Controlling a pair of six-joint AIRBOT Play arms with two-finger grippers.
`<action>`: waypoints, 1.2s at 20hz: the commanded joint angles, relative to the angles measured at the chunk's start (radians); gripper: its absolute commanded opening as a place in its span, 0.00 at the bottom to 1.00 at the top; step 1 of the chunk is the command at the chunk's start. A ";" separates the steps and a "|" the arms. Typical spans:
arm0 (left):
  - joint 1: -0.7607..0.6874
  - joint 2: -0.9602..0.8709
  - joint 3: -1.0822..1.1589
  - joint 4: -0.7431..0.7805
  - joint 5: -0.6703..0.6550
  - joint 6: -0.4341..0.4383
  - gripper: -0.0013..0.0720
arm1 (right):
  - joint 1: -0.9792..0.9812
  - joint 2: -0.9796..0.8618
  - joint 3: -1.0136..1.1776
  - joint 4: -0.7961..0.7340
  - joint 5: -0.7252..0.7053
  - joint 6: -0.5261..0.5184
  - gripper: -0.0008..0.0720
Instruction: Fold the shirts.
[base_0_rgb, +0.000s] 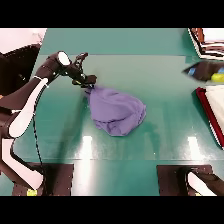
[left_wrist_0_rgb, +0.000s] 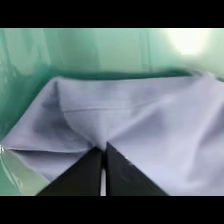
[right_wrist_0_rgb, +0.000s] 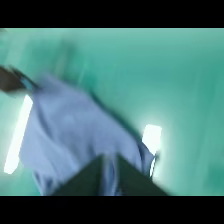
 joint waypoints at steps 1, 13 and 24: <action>0.004 0.010 0.073 -0.003 -0.024 0.022 0.05 | -0.001 -0.042 -0.260 0.005 -0.020 0.010 0.66; 0.005 0.019 0.089 0.032 -0.071 0.045 0.05 | 0.305 -0.514 -0.201 0.036 -0.244 0.007 0.26; 0.004 0.652 0.089 0.188 -0.008 0.041 0.05 | 0.163 -0.082 0.196 -0.023 -0.062 -0.007 0.03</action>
